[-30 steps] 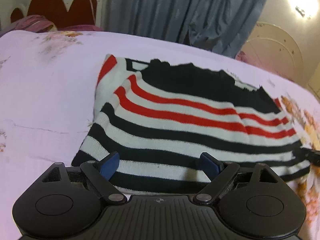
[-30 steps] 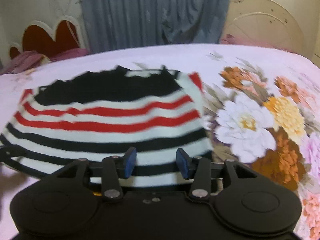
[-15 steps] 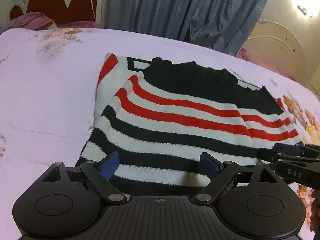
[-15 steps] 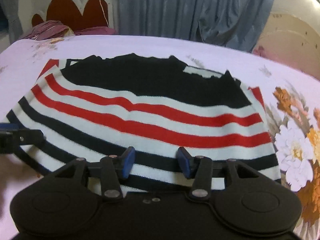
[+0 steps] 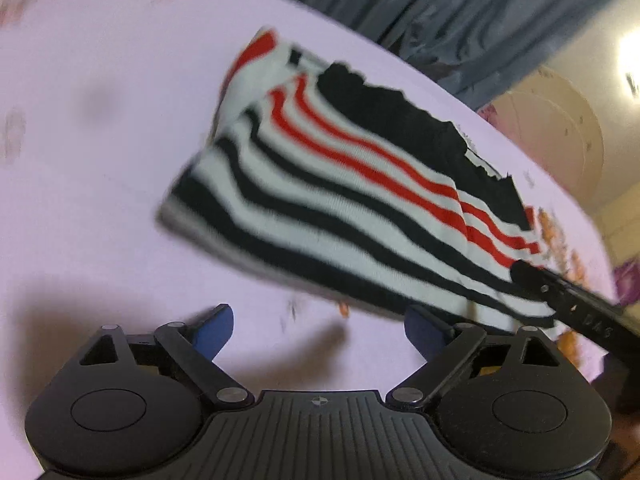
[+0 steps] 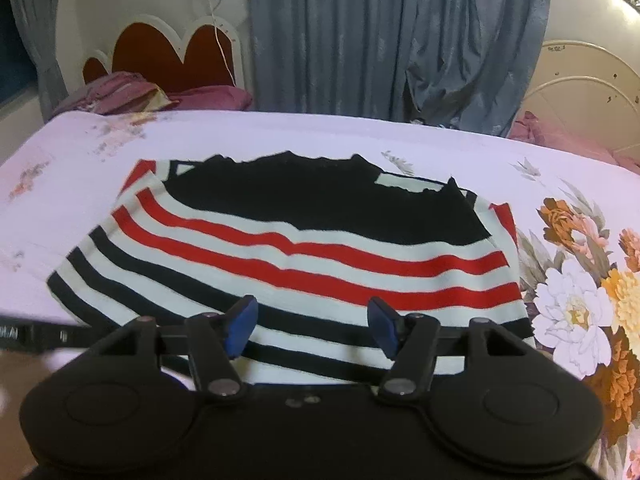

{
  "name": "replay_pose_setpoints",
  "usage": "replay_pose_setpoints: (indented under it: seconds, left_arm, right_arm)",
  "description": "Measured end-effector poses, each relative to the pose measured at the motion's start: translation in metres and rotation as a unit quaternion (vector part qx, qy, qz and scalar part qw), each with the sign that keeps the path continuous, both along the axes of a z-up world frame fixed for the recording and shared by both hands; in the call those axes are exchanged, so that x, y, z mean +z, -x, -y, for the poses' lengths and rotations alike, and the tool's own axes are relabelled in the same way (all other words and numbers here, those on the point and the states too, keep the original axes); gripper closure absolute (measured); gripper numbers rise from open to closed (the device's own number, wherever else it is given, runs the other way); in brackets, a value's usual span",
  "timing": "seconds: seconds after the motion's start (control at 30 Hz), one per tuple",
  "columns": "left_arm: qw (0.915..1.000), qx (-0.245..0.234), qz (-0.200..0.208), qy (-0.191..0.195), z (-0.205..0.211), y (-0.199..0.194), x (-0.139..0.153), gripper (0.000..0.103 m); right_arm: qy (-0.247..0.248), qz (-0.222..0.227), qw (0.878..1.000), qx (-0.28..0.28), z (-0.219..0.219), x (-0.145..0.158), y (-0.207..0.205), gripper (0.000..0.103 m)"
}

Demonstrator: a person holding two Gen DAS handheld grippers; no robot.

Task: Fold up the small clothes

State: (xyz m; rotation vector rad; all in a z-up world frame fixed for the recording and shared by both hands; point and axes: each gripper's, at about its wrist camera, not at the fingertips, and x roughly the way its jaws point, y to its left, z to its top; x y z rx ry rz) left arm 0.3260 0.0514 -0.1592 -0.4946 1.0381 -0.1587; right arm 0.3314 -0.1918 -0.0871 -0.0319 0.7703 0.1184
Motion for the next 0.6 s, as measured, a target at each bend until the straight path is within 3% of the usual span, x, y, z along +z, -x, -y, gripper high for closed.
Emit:
replay_pose_setpoints:
  seconds: [0.3, 0.6]
  left_arm:
    - [0.9919, 0.058, 0.019, 0.111, -0.001, -0.007, -0.028, 0.011]
    - [0.9773, 0.126, 0.071, 0.154, -0.002, -0.034, -0.041, 0.012]
  right_arm:
    - [-0.014, -0.009, 1.000, 0.016, 0.011, -0.016, -0.009, 0.042]
    - [-0.019, 0.006, 0.999, 0.030, 0.009, -0.022, -0.027, 0.042]
